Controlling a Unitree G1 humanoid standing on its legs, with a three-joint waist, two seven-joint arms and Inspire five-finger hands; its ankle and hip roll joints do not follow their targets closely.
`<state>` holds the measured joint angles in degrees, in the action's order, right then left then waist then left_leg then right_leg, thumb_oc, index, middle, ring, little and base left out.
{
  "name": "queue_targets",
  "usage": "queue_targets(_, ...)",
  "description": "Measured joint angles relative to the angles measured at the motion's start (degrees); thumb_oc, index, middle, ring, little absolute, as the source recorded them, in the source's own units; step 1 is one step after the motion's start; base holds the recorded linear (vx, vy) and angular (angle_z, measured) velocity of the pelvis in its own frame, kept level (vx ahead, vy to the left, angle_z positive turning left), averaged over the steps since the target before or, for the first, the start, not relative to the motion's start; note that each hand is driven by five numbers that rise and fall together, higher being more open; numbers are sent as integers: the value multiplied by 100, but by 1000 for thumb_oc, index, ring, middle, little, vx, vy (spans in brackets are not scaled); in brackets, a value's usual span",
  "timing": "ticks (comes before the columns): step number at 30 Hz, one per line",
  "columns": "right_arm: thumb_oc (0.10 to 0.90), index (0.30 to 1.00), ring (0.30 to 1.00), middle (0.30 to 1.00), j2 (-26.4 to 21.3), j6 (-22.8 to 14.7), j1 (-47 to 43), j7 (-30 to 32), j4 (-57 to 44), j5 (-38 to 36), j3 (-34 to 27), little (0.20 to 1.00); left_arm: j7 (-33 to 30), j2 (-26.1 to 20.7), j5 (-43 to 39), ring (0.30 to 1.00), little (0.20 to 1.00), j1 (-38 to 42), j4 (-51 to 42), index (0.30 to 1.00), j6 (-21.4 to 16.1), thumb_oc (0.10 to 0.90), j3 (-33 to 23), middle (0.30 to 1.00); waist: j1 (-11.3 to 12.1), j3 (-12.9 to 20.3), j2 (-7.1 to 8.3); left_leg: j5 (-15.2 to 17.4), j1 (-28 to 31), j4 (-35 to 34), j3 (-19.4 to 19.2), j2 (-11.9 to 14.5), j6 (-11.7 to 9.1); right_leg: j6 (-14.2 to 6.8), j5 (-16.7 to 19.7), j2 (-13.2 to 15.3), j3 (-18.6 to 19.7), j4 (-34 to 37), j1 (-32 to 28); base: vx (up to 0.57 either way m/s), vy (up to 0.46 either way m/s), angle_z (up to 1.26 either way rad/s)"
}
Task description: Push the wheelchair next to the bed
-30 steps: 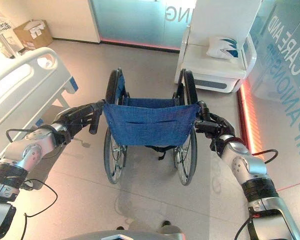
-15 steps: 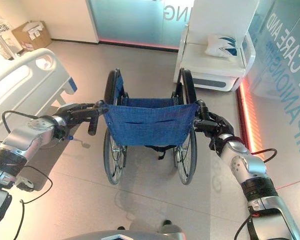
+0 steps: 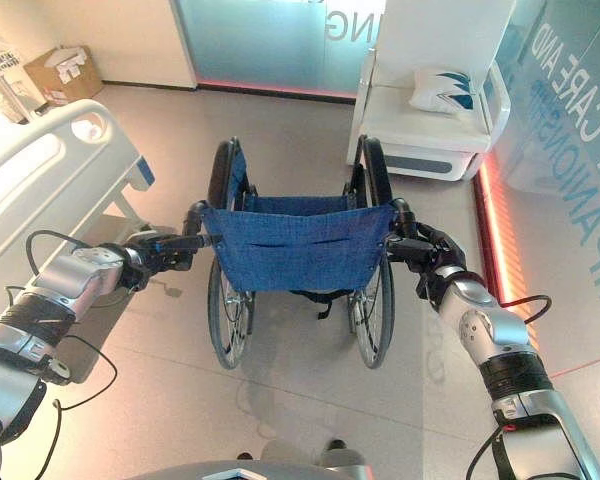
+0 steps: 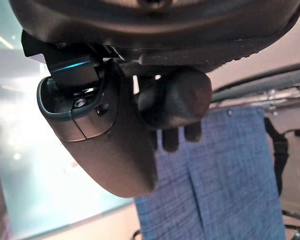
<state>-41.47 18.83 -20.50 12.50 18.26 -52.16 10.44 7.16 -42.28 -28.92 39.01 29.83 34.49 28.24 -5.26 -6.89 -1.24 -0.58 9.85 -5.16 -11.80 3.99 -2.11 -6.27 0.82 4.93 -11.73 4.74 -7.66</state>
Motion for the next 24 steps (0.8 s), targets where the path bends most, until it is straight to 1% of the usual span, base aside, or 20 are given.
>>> queue_targets(1,400,300,300,300,19,-4,1,0,1,3,0,300,-125,59,-24,900,900,-14,12,900,-86,800,9,900,-1,-3,5,0,3,0,-14,0,0,-3,3,-1,12,0,4,19,-13,-7)
queue_targets(3,400,300,300,300,135,-50,6,0,3,7,-18,300,-536,262,-114,900,900,-138,45,900,-505,800,5,900,-4,-17,28,1,23,0,-115,0,2,-2,21,-2,51,1,15,25,-23,-12)
queue_targets(5,400,300,300,300,191,-99,59,-2,-3,8,-57,300,-790,368,-108,900,900,-254,44,900,-741,800,-65,900,-6,-36,60,2,33,0,-125,1,2,-2,23,-4,60,-2,12,13,-29,-5)
queue_targets(7,400,300,300,300,275,-132,73,-2,1,25,-87,300,-1128,424,-101,900,900,-347,42,900,-1104,800,-114,900,5,-83,142,1,34,0,-141,1,2,-9,40,-3,76,-2,18,0,0,0)
queue_targets(8,400,300,300,300,293,-135,75,-2,1,25,-93,300,-1188,428,-86,900,900,-364,40,900,-1160,800,-145,900,8,-88,158,1,34,0,-147,1,3,-8,45,-3,81,-1,19,6,-21,-5)
queue_targets(10,400,300,300,300,400,-148,86,-2,6,60,-101,300,-1517,489,36,900,900,-508,-2,900,-1493,800,-239,900,10,-94,254,-1,34,0,-202,0,6,-11,57,-2,148,0,44,6,-22,-9)
queue_targets(13,400,300,300,300,533,-159,88,-3,4,66,-95,300,-1826,576,292,900,900,-527,-15,900,-1738,800,-240,900,15,-98,373,-1,23,0,-267,-2,7,-8,90,-2,180,2,92,10,-14,-13)
queue_targets(14,400,300,300,300,568,-170,92,-3,5,74,-99,300,-1862,576,309,900,900,-536,-16,900,-1765,800,-258,900,12,-98,393,-1,23,0,-272,-3,8,-5,96,-2,182,2,99,8,-6,-8)
queue_targets(15,400,300,300,300,594,-179,116,-4,-7,103,-103,300,-1865,590,331,869,869,-559,-18,869,-1801,780,-287,869,9,-95,419,-1,23,0,-275,-4,8,-4,101,-2,182,2,101,5,0,-4)
queue_targets(16,400,300,300,300,604,-180,126,-4,-15,105,-104,300,-1862,597,325,766,766,-566,-22,766,-1805,711,-304,766,9,-96,428,0,24,0,-275,-5,9,-5,101,-1,182,2,100,0,0,0)
queue_targets(17,400,300,300,300,611,-187,135,-4,-17,105,-105,300,-1845,611,268,561,561,-573,-22,561,-1810,574,-345,561,7,-99,440,0,24,0,-276,-7,9,-7,104,0,182,2,100,0,0,0)
queue_targets(19,400,300,300,300,616,-188,137,-7,-20,182,-103,300,-1793,646,90,380,380,-623,-22,380,-1810,453,-448,380,7,-100,441,0,27,0,-276,-7,9,-6,105,1,182,2,99,5,16,0)
queue_targets(20,400,300,300,300,620,-188,142,-7,-28,223,-104,300,-1790,681,2,300,300,-663,-21,300,-1810,400,-528,300,7,-100,440,0,30,0,-275,-7,9,-5,106,0,181,2,96,9,32,0)
queue_targets(22,400,300,300,300,613,-188,186,-22,-64,224,-119,300,-1764,649,-78,300,300,-703,-14,300,-1760,400,-677,300,2,-100,440,0,33,0,-275,-6,9,-4,107,0,180,2,93,3,15,0)
queue_targets(24,400,300,300,300,611,-185,206,-24,-58,230,-125,300,-1569,572,-90,300,300,-703,-32,300,-1666,400,-671,300,5,-102,435,0,71,0,-270,-9,9,-4,107,2,176,4,54,0,0,0)
